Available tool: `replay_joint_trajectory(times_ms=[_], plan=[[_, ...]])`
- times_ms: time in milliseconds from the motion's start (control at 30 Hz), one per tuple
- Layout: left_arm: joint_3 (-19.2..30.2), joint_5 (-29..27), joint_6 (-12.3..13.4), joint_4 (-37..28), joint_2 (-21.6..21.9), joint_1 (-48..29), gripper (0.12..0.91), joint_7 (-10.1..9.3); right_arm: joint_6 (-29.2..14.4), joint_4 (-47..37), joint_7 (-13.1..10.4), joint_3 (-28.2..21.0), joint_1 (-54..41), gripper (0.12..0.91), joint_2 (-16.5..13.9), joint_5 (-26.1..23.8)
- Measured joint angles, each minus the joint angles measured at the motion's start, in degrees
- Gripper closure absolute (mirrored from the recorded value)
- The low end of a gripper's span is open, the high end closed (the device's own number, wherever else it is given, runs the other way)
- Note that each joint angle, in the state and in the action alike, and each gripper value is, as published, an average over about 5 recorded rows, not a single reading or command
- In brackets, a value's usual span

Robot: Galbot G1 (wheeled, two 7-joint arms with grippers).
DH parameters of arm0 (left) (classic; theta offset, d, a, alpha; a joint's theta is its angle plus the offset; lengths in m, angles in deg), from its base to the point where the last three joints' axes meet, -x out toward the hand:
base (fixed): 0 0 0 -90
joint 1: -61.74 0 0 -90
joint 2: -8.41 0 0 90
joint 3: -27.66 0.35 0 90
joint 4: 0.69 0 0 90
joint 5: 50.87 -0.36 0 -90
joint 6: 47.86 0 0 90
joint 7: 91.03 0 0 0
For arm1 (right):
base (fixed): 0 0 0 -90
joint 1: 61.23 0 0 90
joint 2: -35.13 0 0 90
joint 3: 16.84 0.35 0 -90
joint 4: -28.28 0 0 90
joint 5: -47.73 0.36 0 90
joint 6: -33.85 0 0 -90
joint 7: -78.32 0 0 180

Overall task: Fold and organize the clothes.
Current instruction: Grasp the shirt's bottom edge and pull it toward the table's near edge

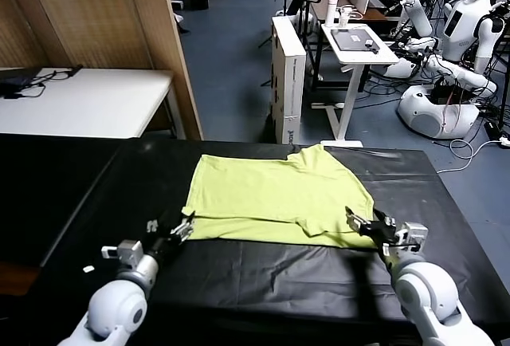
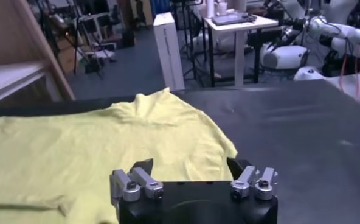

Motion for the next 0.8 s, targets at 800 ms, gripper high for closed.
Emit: replay_joint_trajectory(times_ms=[800], plan=[[-0.4, -0.4, 2.0, -3.0, -0.9, -0.5, 0.36, 0.48, -0.6, -3.2, 1.2, -1.6, -0.3, 0.345, 0.3, -2.5]])
